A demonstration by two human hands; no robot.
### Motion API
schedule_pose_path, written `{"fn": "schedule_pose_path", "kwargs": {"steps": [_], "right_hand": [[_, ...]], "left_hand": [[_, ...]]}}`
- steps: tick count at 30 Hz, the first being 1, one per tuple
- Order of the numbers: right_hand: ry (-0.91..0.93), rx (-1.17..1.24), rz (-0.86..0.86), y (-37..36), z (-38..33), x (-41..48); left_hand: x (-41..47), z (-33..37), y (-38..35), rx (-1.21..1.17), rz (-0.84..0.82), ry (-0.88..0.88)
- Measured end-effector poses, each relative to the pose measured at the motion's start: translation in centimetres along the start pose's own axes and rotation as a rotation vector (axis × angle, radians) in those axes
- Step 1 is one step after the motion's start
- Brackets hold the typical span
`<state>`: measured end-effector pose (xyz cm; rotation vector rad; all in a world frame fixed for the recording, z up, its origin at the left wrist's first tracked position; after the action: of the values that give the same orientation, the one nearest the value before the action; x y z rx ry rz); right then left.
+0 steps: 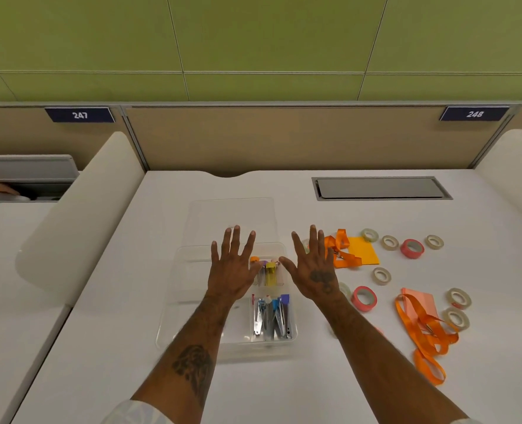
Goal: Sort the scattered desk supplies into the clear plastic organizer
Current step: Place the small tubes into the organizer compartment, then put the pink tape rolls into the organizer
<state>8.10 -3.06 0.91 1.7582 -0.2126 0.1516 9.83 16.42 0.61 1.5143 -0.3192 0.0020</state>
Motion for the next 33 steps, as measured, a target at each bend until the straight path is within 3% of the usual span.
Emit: {"fn": "schedule_pose_path", "kwargs": {"steps": [16, 33], "right_hand": [[-0.201, -0.060, -0.011, 1.6, 7.1, -4.3], [-0.189, -0.068, -0.010, 3.8, 20.8, -3.4]], "left_hand": [[0.4, 7.5, -1.2, -0.069, -0.050, -0.184], [1.8, 20.2, -2.8, -0.142, -0.083, -0.221]]}}
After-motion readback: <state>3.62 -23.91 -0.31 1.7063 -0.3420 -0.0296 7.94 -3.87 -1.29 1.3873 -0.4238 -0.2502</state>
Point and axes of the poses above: each hand's wrist, its own x-axis towards the middle knuckle, its own y-axis out of the back of the hand, z = x × y, the point moved 5 cm from there along x, towards the middle knuckle, and after that the axes turned 8 degrees about z, right-handed, at the moved point
